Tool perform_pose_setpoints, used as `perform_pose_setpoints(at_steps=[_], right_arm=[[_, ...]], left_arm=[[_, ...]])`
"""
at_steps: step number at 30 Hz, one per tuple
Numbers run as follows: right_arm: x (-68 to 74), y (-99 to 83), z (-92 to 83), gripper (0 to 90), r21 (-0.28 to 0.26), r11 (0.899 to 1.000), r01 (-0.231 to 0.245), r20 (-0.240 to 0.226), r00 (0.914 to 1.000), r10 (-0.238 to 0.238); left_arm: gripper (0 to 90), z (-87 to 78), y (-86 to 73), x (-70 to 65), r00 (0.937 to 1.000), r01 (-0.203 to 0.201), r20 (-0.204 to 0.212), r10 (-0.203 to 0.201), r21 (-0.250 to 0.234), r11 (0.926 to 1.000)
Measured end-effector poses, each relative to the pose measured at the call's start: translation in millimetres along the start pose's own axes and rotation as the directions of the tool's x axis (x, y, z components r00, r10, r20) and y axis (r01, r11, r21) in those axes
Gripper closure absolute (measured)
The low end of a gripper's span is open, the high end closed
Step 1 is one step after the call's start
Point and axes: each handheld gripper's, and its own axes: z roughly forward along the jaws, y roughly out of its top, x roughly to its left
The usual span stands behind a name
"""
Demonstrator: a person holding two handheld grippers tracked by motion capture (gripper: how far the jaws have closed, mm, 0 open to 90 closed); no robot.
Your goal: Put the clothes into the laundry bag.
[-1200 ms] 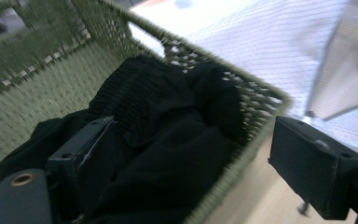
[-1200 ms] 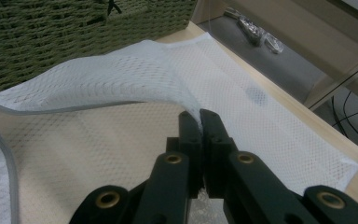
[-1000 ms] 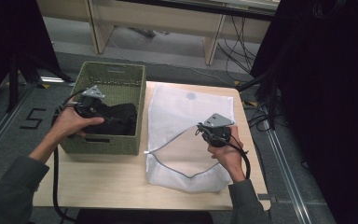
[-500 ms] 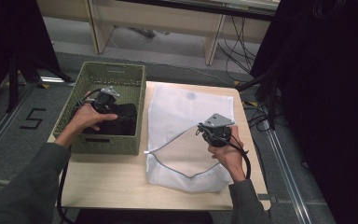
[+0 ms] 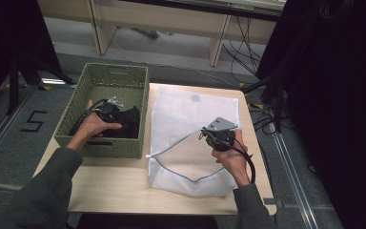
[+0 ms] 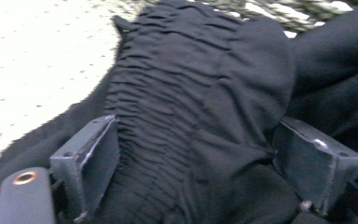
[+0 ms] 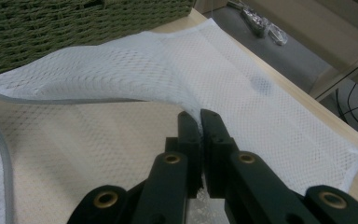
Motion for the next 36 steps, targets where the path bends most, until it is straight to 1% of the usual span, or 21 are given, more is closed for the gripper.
perform_pose_setpoints(at_steps=[2, 6, 7, 8, 9, 10, 14, 15, 16, 17, 18, 20, 22, 23, 27, 30, 31, 32, 33, 34, 36], right_arm=[[-0.3, -0.2, 0.6, 88.2, -0.002, 1.0, 0.008, 0.004, 1.0, -0.008], [0.0, 0.1, 0.7, 88.1, 0.005, 1.0, 0.015, 0.001, 0.9999, -0.015], [0.9, -0.1, 1.1, 88.0, 0.002, 1.0, 0.012, 0.004, 0.9999, -0.012], [1.2, 0.1, 1.2, 87.9, 0.004, 1.0, 0.008, 0.005, 1.0, -0.008], [1.2, 0.0, 1.1, 87.9, 0.004, 1.0, 0.009, 0.005, 0.9999, -0.009], [1.0, -0.2, 1.2, 87.9, 0.002, 1.0, 0.011, 0.002, 0.9999, -0.011], [0.9, -0.3, 1.4, 87.9, 0.006, 1.0, 0.01, 0.0, 0.9999, -0.01], [1.5, -0.4, 1.9, 87.8, 0.002, 1.0, 0.009, 0.005, 0.9999, -0.009], [1.7, -0.4, 2.0, 87.8, 0.002, 1.0, 0.008, 0.006, 0.9999, -0.009], [1.4, -0.4, 2.2, 87.7, 0.005, 1.0, 0.014, -0.002, 0.9999, -0.014], [1.4, -0.4, 2.2, 87.7, 0.005, 1.0, 0.014, -0.002, 0.9999, -0.014], [1.6, -0.5, 2.3, 87.5, 0.005, 1.0, 0.014, -0.003, 0.9999, -0.014], [1.3, -0.8, 2.2, 87.5, 0.003, 1.0, 0.014, -0.002, 0.9999, -0.014], [1.1, -0.9, 2.2, 87.4, 0.0, 1.0, 0.01, -0.002, 0.9999, -0.01], [1.1, -0.9, 2.6, 87.0, 0.0, 1.0, 0.012, -0.001, 0.9999, -0.012], [1.6, -0.7, 2.4, 86.9, 0.0, 1.0, 0.008, 0.003, 1.0, -0.008], [1.3, -0.7, 2.6, 86.9, 0.001, 1.0, 0.01, -0.002, 1.0, -0.01], [1.5, -0.7, 2.5, 87.0, 0.002, 1.0, 0.011, -0.002, 0.9999, -0.011], [1.6, -0.6, 2.4, 86.9, 0.002, 1.0, 0.012, -0.003, 0.9999, -0.012], [1.6, -0.5, 2.3, 86.9, 0.002, 1.0, 0.015, -0.007, 0.9999, -0.015], [2.2, -0.3, 2.1, 86.9, 0.005, 1.0, 0.012, -0.01, 0.9999, -0.012]], left_arm=[[14.1, -0.3, -0.3, 0.1, 0.9977, -0.015, -0.065, 0.015, 0.014, 0.9998], [13.9, 2.5, -2.9, 3.1, 0.9982, 0.014, -0.059, -0.013, 0.022, 0.9997], [13.8, 2.5, -1.6, 4.4, 0.9965, 0.035, -0.077, -0.033, 0.031, 0.9989], [8.5, 5.7, -1.1, 4.3, 0.993, 0.053, -0.107, -0.049, 0.036, 0.9979], [6.1, 5.7, -1.1, 4.3, 0.993, 0.053, -0.107, -0.049, 0.036, 0.9979], [4.5, 10.0, -2.7, 4.6, 0.9977, 0.045, -0.054, -0.042, 0.07, 0.9965], [0.0, 16.6, -5.8, 7.9, 0.9968, 0.078, -0.025, -0.076, 0.059, 0.9952], [0.0, 19.1, -4.4, 8.4, 0.9973, 0.07, -0.026, -0.068, 0.095, 0.993], [0.0, 19.1, -4.4, 8.4, 0.9973, 0.07, -0.026, -0.068, 0.095, 0.993], [0.0, 23.6, -2.7, 6.2, 0.9982, 0.038, -0.05, -0.034, 0.101, 0.9942], [0.0, 23.6, -2.7, 6.2, 0.9982, 0.038, -0.05, -0.034, 0.101, 0.9942], [0.0, 25.8, -1.8, 6.9, 0.9957, 0.036, -0.088, -0.028, 0.085, 0.9957], [0.0, 26.4, -0.1, 7.0, 0.9929, 0.041, -0.116, -0.027, 0.114, 0.9926], [0.0, 30.8, -3.9, 6.0, 0.9958, 0.006, -0.091, 0.001, 0.084, 0.9965], [0.0, 31.3, -5.7, 10.0, 0.998, 0.018, -0.062, -0.013, 0.076, 0.9969], [0.0, 33.0, -4.7, 8.5, 0.9976, 0.025, -0.066, -0.019, 0.082, 0.9964], [0.0, 30.2, -2.5, 9.8, 0.9985, 0.004, -0.054, 0.003, 0.134, 0.991], [0.0, 32.7, -4.3, 8.3, 0.998, 0.011, -0.063, -0.005, 0.093, 0.9956], [0.0, 32.6, -4.2, 8.1, 0.9982, 0.012, -0.059, -0.006, 0.098, 0.9951], [0.0, 30.6, -2.7, 8.6, 0.9988, 0.001, -0.048, 0.006, 0.134, 0.9909], [0.0, 30.9, -2.8, 7.2, 0.9994, -0.007, -0.032, 0.012, 0.138, 0.9904]])
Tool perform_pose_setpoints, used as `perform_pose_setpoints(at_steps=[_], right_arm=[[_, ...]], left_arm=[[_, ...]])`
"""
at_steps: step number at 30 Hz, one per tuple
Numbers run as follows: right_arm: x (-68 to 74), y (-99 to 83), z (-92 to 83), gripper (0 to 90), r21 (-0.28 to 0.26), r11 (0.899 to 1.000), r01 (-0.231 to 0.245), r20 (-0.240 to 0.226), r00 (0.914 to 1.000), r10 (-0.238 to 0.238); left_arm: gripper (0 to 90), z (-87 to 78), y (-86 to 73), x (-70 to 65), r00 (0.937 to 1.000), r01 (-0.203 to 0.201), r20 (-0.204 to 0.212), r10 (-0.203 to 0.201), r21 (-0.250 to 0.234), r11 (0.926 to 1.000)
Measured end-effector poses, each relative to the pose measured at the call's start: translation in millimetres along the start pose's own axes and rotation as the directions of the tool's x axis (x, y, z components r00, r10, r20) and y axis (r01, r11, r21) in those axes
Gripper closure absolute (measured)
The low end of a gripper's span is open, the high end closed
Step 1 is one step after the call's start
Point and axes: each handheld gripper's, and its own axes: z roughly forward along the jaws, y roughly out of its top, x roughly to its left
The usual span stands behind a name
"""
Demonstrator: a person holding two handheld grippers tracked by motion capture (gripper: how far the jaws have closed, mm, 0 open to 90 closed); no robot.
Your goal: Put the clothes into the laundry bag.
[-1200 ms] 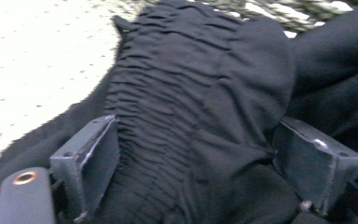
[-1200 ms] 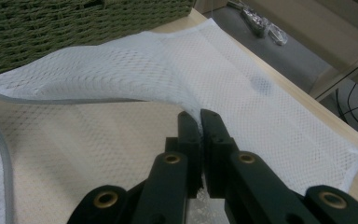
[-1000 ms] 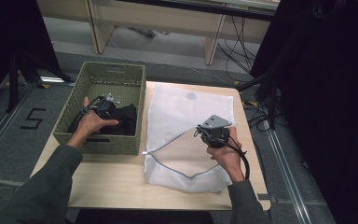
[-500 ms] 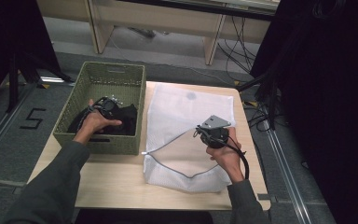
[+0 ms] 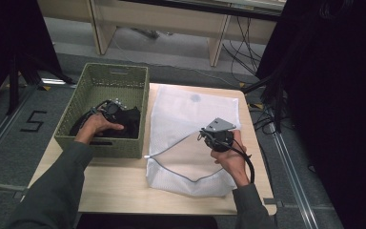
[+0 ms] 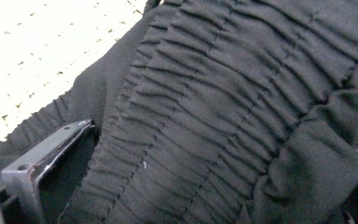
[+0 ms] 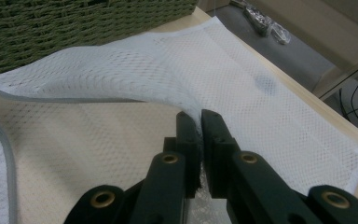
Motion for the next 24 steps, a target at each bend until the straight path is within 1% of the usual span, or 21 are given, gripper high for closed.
perform_pose_setpoints(at_steps=[3, 4, 5, 6, 8, 9, 10, 11, 12, 13, 14, 15, 16, 17, 18, 19, 20, 21, 22, 23, 24], right_arm=[[-0.6, 0.0, 0.7, 86.9, -0.003, 1.0, -0.003, 0.003, 1.0, 0.003], [-0.6, 0.0, 0.7, 86.9, -0.003, 1.0, -0.003, 0.003, 1.0, 0.003], [-0.6, -0.1, 0.8, 86.9, -0.002, 1.0, -0.002, 0.003, 1.0, 0.002], [-0.8, 0.0, 0.5, 86.9, 0.001, 1.0, 0.0, 0.002, 1.0, 0.0], [-0.2, 0.2, 0.8, 86.9, 0.0, 1.0, -0.004, -0.001, 1.0, 0.004], [0.6, 0.7, 0.3, 86.9, 0.007, 1.0, -0.014, 0.0, 0.9999, 0.014], [1.0, 1.0, 0.6, 86.9, 0.007, 1.0, -0.015, -0.001, 0.9999, 0.015], [1.2, 1.0, 1.1, 86.9, 0.004, 1.0, -0.011, -0.001, 0.9999, 0.011], [1.0, 1.2, 1.5, 86.9, 0.0, 1.0, 0.0, -0.002, 1.0, 0.0], [2.1, 1.7, 1.1, 86.9, 0.002, 1.0, -0.006, 0.005, 1.0, 0.006], [2.1, 1.7, 1.1, 86.9, 0.002, 1.0, -0.006, 0.005, 1.0, 0.006], [1.8, 1.7, 1.5, 87.0, 0.0, 1.0, 0.004, -0.003, 1.0, -0.004], [2.2, 1.9, 2.1, 87.2, -0.001, 1.0, 0.003, 0.0, 1.0, -0.003], [2.8, 1.9, 2.7, 87.4, -0.001, 1.0, 0.001, 0.002, 1.0, -0.001], [2.7, 1.8, 2.6, 87.4, -0.002, 1.0, 0.007, -0.001, 1.0, -0.007], [2.7, 1.8, 2.6, 87.4, -0.002, 1.0, 0.007, -0.001, 1.0, -0.007], [2.5, 1.8, 2.2, 87.4, 0.002, 1.0, 0.009, -0.003, 1.0, -0.009], [2.5, 1.9, 1.3, 87.5, -0.003, 1.0, -0.012, 0.01, 0.9999, 0.012], [2.5, 1.9, 1.3, 87.5, -0.003, 1.0, -0.012, 0.01, 0.9999, 0.012], [1.8, 1.7, 1.1, 87.5, -0.004, 1.0, -0.006, 0.006, 1.0, 0.006], [0.9, 1.7, 0.9, 87.5, -0.006, 1.0, -0.011, 0.004, 0.9999, 0.011]], left_arm=[[0.0, 1.2, 0.2, -1.9, 0.9997, -0.004, 0.024, 0.004, 0.001, 1.0], [0.0, 1.2, 0.2, -2.0, 0.9996, -0.011, 0.026, 0.011, 0.004, 0.9999], [0.0, 1.8, 0.5, -2.2, 0.9996, -0.009, 0.027, 0.009, 0.006, 0.9999], [0.0, 1.3, 0.6, -1.9, 0.9995, -0.019, 0.027, 0.019, 0.012, 0.9997], [0.0, 2.2, 0.3, -3.3, 0.9998, -0.017, 0.013, 0.016, 0.007, 0.9998], [0.0, 3.2, 1.8, -5.1, 1.0, 0.002, 0.007, -0.002, 0.011, 0.9999], [0.0, 3.2, 1.8, -5.1, 1.0, 0.002, 0.007, -0.002, 0.011, 0.9999], [3.3, 2.0, 4.3, -4.3, 0.9996, 0.028, 0.005, -0.028, 0.027, 0.9993], [8.0, 0.3, 5.4, -5.3, 0.9993, 0.037, 0.008, -0.038, 0.033, 0.9987], [14.2, -1.1, 5.7, -6.0, 0.9988, 0.048, 0.013, -0.048, 0.032, 0.9984], [20.1, -1.1, 5.7, -6.0, 0.9988, 0.048, 0.013, -0.048, 0.032, 0.9984], [20.1, -4.0, 5.6, -5.4, 0.9985, 0.054, 0.01, -0.055, 0.031, 0.9981], [28.7, -5.2, 4.9, -4.0, 0.9972, 0.074, 0.014, -0.074, 0.018, 0.9971], [42.4, -6.5, 3.8, -2.4, 0.9955, 0.094, 0.012, -0.094, 0.006, 0.9955], [48.3, -9.0, 1.2, 0.3, 0.9942, 0.107, 0.004, -0.107, -0.013, 0.9942], [53.8, -9.0, 1.2, 0.3, 0.9942, 0.107, 0.004, -0.107, -0.013, 0.9942], [53.8, -9.6, 0.3, 0.5, 0.9948, 0.102, 0.003, -0.101, -0.025, 0.9945], [60.2, -11.5, 1.9, 0.6, 0.9966, 0.082, 0.005, -0.082, -0.011, 0.9965], [63.6, -11.5, 1.9, 0.6, 0.9966, 0.082, 0.005, -0.082, -0.011, 0.9965], [63.6, -12.7, 3.9, 0.9, 0.9963, 0.084, 0.018, -0.084, -0.009, 0.9964], [66.5, -13.7, 4.6, 1.9, 0.9957, 0.089, 0.023, -0.089, -0.004, 0.996]])
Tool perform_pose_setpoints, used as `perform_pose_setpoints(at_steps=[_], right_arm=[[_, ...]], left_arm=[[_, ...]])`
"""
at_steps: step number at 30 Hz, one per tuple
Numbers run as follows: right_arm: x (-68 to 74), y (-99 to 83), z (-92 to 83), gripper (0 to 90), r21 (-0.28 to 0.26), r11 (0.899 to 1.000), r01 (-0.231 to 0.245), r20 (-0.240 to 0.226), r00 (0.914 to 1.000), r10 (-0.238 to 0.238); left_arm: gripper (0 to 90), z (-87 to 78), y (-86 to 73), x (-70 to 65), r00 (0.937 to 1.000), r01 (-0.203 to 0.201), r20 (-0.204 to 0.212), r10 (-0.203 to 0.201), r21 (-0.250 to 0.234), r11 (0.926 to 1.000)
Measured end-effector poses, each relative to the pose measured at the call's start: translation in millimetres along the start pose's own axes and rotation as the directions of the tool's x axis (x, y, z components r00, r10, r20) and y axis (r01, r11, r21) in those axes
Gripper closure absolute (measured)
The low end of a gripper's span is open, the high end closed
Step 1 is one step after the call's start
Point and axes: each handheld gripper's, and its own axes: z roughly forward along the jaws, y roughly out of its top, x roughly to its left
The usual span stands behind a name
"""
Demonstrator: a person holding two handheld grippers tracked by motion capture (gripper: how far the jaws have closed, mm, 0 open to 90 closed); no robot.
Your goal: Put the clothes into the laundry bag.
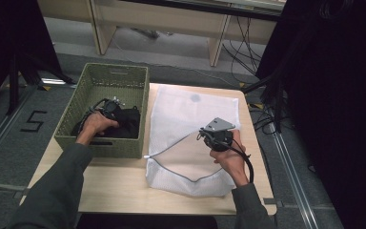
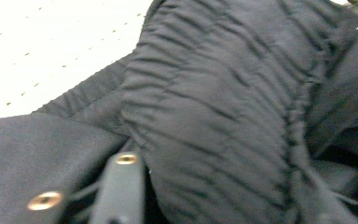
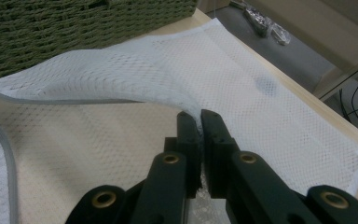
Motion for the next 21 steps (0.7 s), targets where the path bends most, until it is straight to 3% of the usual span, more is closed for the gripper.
perform_pose_setpoints(at_steps=[5, 8, 9, 10, 12, 13, 14, 16, 17, 18, 19, 21], right_arm=[[-1.9, 0.0, -0.8, 87.4, -0.009, 1.0, -0.009, 0.002, 1.0, 0.009], [-2.6, -0.1, -1.4, 87.5, -0.007, 1.0, -0.01, 0.002, 0.9999, 0.01], [-4.9, 0.3, -0.7, 87.5, -0.02, 1.0, 0.021, 0.001, 0.9998, -0.021], [-4.2, 0.1, -1.5, 87.5, -0.012, 1.0, 0.001, -0.003, 1.0, -0.001], [-3.6, 0.5, -2.0, 87.5, -0.016, 1.0, -0.006, 0.006, 1.0, 0.006], [-3.6, 0.5, -2.0, 87.5, -0.016, 1.0, -0.006, 0.006, 1.0, 0.006], [-3.6, 0.4, -2.0, 87.5, -0.022, 1.0, -0.008, 0.007, 0.9999, 0.009], [-3.8, 0.4, -2.6, 87.7, -0.025, 0.999, -0.024, 0.013, 0.9996, 0.024], [-3.8, 0.4, -2.6, 87.7, -0.025, 0.999, -0.024, 0.013, 0.9996, 0.024], [-4.1, 0.4, -2.7, 87.8, -0.024, 0.999, -0.023, 0.016, 0.9996, 0.024], [-4.1, 0.4, -2.7, 87.8, -0.024, 0.999, -0.023, 0.016, 0.9996, 0.024], [-5.1, 0.6, -2.8, 87.8, -0.028, 1.0, -0.012, 0.017, 0.9998, 0.012]], left_arm=[[71.8, -9.3, 3.4, 4.6, 0.9979, 0.061, 0.026, -0.059, -0.056, 0.9966], [72.6, -26.4, 8.0, 7.6, 0.9968, 0.074, 0.038, -0.07, -0.1, 0.9923], [72.8, -33.1, 9.7, 9.1, 0.997, 0.072, 0.038, -0.068, -0.108, 0.9915], [73.0, -39.8, 11.2, 10.5, 0.9976, 0.064, 0.034, -0.06, -0.117, 0.9911], [74.2, -53.0, 13.9, 11.4, 0.9962, 0.083, 0.037, -0.078, -0.162, 0.9833], [74.2, -60.9, 14.9, 11.2, 0.9946, 0.099, 0.049, -0.092, -0.196, 0.9755], [74.9, -69.3, 16.2, 11.4, 0.9946, 0.098, 0.056, -0.088, -0.219, 0.9708], [75.5, -94.1, 21.0, 7.9, 0.9978, 0.059, 0.042, -0.051, -0.239, 0.9692], [75.7, -94.1, 21.0, 7.9, 0.9978, 0.059, 0.042, -0.051, -0.239, 0.9692], [76.0, -107.3, 22.9, 6.3, 0.9985, 0.049, 0.035, -0.041, -0.262, 0.9639], [76.0, -107.3, 22.9, 6.3, 0.9985, 0.049, 0.035, -0.041, -0.262, 0.9639], [76.1, -124.2, 24.8, 5.1, 0.9992, 0.036, 0.027, -0.029, -0.288, 0.9569]])
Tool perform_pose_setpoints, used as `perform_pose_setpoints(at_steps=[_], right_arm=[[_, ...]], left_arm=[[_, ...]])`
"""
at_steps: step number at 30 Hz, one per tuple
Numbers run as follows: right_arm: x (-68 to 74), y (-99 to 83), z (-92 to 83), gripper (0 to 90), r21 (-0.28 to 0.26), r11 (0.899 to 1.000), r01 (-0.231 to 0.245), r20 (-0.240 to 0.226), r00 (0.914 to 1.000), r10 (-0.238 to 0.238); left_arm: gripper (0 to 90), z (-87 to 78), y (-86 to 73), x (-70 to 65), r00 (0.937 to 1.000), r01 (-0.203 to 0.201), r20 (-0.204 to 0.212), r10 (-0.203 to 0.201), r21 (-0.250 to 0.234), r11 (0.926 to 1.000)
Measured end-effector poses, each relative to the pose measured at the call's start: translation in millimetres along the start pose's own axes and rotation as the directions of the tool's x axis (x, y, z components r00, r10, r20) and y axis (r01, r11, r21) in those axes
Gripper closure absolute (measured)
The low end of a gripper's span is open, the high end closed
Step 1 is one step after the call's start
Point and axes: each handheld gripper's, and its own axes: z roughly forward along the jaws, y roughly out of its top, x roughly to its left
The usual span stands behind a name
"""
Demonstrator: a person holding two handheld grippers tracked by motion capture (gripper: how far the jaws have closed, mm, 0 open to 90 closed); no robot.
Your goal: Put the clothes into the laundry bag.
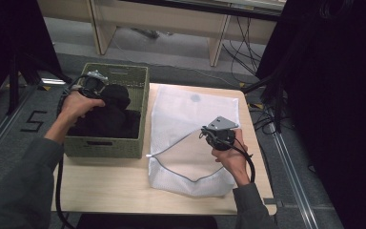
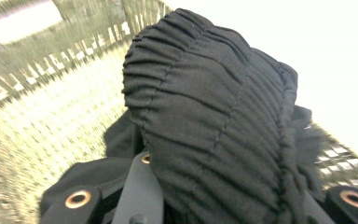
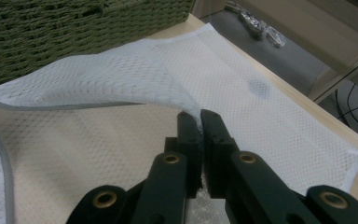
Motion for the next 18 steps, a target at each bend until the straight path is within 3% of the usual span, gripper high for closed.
perform_pose_setpoints(at_steps=[2, 5, 9, 12, 13, 18], right_arm=[[0.0, -0.2, -0.5, 87.9, 0.003, 1.0, -0.004, 0.0, 1.0, 0.004], [-0.7, 0.3, -1.5, 87.9, 0.012, 1.0, -0.002, -0.005, 1.0, 0.002], [-0.1, 0.0, -0.7, 87.9, 0.003, 1.0, -0.007, -0.001, 1.0, 0.007], [-0.4, 0.5, -2.6, 88.0, 0.014, 1.0, -0.016, 0.0, 0.9999, 0.016], [-0.4, 0.5, -2.6, 88.0, 0.014, 1.0, -0.016, 0.0, 0.9999, 0.016], [-1.1, 0.3, -2.1, 88.1, 0.005, 1.0, -0.005, 0.0, 1.0, 0.005]], left_arm=[[76.4, -18.6, 8.1, -3.7, 0.9999, -0.008, 0.007, 0.008, -0.029, 0.9996], [76.6, -28.6, 13.5, -6.6, 0.9998, -0.014, 0.01, 0.014, -0.051, 0.9986], [76.6, -54.6, 30.8, -15.8, 0.999, -0.029, 0.033, 0.032, -0.088, 0.9957], [76.5, -80.2, 47.7, -25.2, 0.998, -0.056, 0.022, 0.059, -0.13, 0.9899], [76.5, -80.2, 47.7, -25.2, 0.998, -0.056, 0.022, 0.059, -0.13, 0.9899], [76.5, -118.3, 70.5, -38.9, 0.9957, -0.071, 0.045, 0.081, -0.192, 0.9788]])
